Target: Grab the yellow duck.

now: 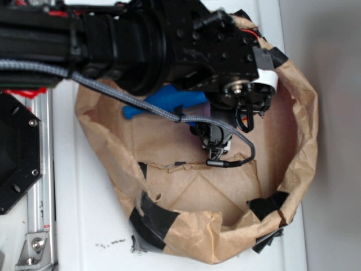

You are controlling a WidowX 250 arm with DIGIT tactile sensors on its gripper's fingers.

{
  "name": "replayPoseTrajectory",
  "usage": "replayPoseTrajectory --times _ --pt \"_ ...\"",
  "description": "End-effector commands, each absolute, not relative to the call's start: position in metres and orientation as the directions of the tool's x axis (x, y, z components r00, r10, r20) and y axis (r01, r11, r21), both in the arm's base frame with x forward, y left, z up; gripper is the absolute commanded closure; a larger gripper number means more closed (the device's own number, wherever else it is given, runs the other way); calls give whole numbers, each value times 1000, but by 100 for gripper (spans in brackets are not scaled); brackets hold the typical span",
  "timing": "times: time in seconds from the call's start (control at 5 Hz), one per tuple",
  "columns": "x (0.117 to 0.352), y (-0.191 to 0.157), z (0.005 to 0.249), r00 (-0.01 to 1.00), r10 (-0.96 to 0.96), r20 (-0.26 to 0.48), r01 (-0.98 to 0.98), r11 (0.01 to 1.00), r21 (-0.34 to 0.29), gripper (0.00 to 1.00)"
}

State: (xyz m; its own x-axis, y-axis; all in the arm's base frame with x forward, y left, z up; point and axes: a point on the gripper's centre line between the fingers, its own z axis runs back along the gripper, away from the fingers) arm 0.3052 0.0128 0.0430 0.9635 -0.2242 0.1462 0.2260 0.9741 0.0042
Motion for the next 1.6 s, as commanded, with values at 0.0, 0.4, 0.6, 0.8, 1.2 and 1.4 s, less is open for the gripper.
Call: replayPoseTrajectory --times 0.0,0.4,0.6,0.8,1.2,1.4 --pt "332 11 46 957 -235 171 232 972 36 0" --pt "338 30 40 971 -202 127 191 977 91 100" --pt "335 28 43 966 -220 135 208 973 95 100" --pt "334 28 44 964 -226 140 214 972 95 100" --pt "328 29 69 957 -210 200 189 975 118 100" --pt "319 22 117 930 -183 319 165 983 81 100"
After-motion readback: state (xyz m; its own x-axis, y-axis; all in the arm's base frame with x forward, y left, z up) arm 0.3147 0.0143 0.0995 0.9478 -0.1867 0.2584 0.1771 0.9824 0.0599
